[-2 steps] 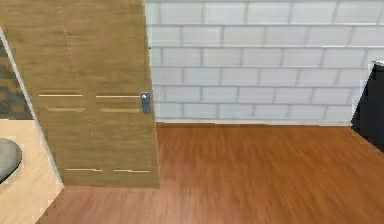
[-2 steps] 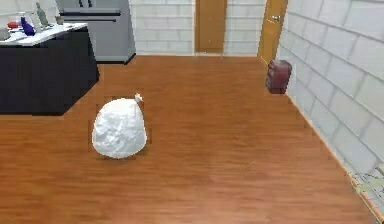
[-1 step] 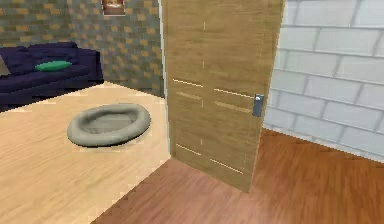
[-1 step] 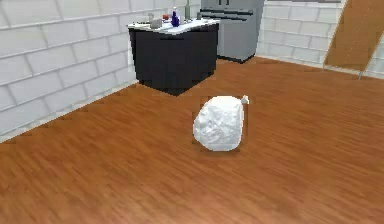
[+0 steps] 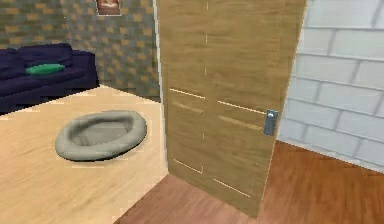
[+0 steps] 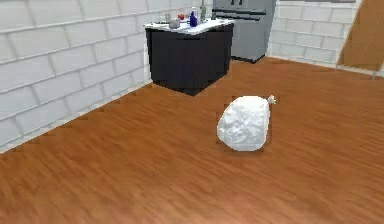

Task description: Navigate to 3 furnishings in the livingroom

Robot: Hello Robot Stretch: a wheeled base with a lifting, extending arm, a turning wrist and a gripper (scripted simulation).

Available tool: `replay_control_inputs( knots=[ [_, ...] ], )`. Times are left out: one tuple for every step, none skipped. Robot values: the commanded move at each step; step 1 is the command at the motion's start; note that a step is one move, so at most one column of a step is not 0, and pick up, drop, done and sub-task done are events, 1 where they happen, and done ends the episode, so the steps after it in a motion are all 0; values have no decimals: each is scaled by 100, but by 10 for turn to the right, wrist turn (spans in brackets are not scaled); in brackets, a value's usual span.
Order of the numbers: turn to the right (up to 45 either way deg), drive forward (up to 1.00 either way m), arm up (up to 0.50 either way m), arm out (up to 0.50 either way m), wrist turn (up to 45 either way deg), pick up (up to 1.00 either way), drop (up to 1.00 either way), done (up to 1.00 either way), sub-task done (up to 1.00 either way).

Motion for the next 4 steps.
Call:
replay_control_inputs(
  knots=[
    [-450, 0, 0, 0, 0, 0, 0, 0, 0],
    [-30, 0, 0, 0, 0, 0, 0, 0, 0],
    [0, 100, 0, 0, 0, 0, 0, 0, 0],
    [-30, 0, 0, 0, 0, 0, 0, 0, 0]
  ],
)
